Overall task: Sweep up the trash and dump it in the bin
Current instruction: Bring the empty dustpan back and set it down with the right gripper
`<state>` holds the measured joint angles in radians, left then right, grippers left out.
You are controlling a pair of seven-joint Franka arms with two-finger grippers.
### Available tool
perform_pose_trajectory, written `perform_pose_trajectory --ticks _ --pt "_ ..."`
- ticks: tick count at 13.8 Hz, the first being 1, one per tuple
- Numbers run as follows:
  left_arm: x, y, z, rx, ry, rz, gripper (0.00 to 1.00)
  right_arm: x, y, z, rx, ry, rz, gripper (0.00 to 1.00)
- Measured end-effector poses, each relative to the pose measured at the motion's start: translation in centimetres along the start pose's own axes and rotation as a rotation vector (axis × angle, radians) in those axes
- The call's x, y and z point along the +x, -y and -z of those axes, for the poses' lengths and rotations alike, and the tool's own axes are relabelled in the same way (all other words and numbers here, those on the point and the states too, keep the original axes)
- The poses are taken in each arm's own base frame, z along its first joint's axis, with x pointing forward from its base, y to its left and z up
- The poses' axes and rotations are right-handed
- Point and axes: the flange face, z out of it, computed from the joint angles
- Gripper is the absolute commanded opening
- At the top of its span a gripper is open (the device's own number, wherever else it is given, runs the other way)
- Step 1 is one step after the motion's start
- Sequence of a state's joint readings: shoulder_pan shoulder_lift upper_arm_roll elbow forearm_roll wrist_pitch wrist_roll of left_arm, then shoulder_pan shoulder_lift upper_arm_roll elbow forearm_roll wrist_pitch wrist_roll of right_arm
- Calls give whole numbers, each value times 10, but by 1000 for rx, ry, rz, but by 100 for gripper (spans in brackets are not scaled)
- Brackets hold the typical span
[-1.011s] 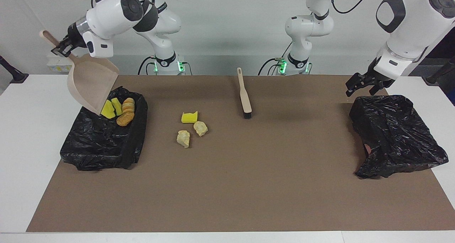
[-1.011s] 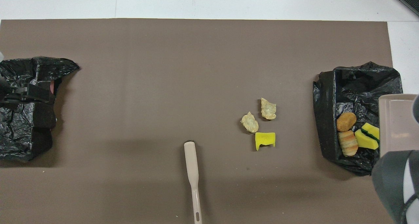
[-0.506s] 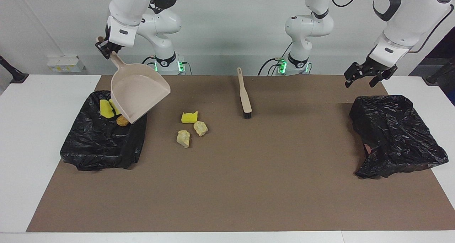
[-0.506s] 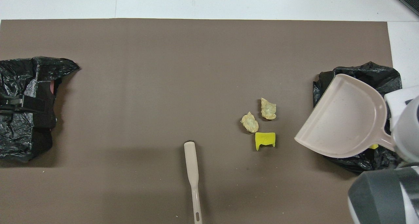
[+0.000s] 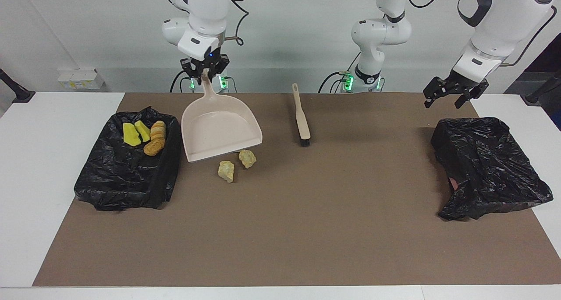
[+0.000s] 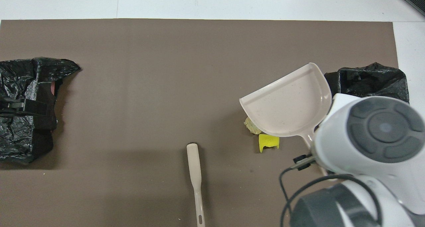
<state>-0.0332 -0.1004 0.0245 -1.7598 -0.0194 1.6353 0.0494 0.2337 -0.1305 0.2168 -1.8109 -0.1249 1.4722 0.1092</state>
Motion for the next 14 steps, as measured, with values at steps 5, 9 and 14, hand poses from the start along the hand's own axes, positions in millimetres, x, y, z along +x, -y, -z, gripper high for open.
perform_pose_trajectory --ticks 5,9,14 --pt "1 -3 1 1 -4 -7 100 89 120 -18 123 -66 -143 0" --pt "1 -5 3 1 -3 -12 100 163 188 -65 207 -128 -172 0" --pt "3 -12 8 2 3 -24 100 200 229 -122 257 -155 -201 0"
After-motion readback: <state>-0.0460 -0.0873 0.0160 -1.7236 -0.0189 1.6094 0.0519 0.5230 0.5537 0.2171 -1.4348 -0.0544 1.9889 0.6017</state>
